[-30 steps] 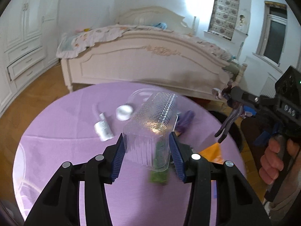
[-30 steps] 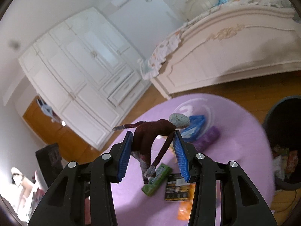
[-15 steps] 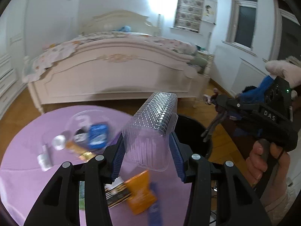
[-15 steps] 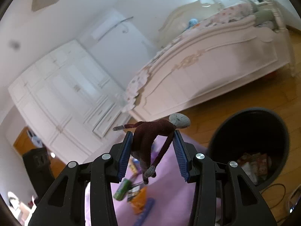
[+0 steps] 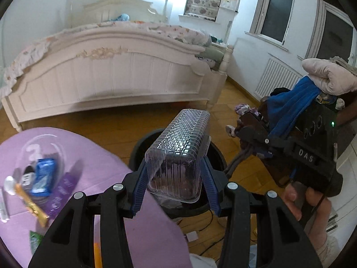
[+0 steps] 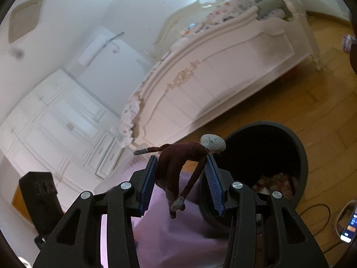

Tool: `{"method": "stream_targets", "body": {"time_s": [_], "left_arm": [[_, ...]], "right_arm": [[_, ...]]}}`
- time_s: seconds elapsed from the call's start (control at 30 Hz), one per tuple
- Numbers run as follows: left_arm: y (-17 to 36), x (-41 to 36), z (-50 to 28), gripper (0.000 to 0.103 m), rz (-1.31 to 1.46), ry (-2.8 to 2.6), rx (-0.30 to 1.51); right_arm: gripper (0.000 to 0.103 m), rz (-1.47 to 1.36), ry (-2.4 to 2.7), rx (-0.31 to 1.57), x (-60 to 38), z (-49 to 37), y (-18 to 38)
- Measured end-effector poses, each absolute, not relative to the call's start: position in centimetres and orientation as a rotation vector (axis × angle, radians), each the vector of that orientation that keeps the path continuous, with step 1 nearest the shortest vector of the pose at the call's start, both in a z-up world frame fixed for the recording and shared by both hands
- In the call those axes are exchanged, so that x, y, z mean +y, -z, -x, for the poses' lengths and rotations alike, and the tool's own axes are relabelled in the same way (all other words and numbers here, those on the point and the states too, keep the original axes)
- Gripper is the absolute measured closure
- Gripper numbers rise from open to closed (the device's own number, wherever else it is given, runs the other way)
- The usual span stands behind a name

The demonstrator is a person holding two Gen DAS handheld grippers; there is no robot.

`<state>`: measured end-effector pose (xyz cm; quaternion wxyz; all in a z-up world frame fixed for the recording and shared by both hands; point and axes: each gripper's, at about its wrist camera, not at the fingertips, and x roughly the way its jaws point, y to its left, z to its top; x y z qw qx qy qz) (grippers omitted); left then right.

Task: Collect trash
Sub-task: 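Carry the tray and doll over the black bin and open both grippers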

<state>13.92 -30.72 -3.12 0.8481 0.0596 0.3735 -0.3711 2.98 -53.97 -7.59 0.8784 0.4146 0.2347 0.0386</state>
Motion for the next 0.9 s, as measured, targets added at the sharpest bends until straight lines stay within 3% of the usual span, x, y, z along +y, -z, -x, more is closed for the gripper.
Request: {"method": "stream_targets", "body": {"time_s": [0.3, 0.43, 0.5, 0.53, 0.57, 0.9], "left_arm": [[5.1, -32.9, -15.1, 0.057, -0.133, 0.777, 0.838], [5.6, -33.6, -15.5, 0.052, -0.139, 0.756, 0.846], [5.7, -34.1, -15.7, 0.050, -0.141, 0.740, 0.841], [5.6, -34.2, -15.9, 0.042, -0.143, 0.735, 0.836], [5.5, -34.3, -15.9, 0.032, -0.142, 0.734, 0.828], [4.4, -32.0, -14.9, 0.029, -0.108, 0.715, 0.803]], "right_arm": [[0.058, -0.905, -0.066, 0.525, -56.1, -4.3, 10.6], [0.053, -0.914, -0.051, 0.552, -56.4, -5.0, 11.4], [0.044, -0.919, -0.044, 0.569, -56.5, -5.4, 11.7], [0.031, -0.923, -0.030, 0.572, -56.5, -5.4, 11.7], [0.024, -0.929, -0.016, 0.566, -56.8, -5.4, 11.8], [0.023, -0.909, -0.030, 0.557, -55.9, -4.7, 10.5]]}}
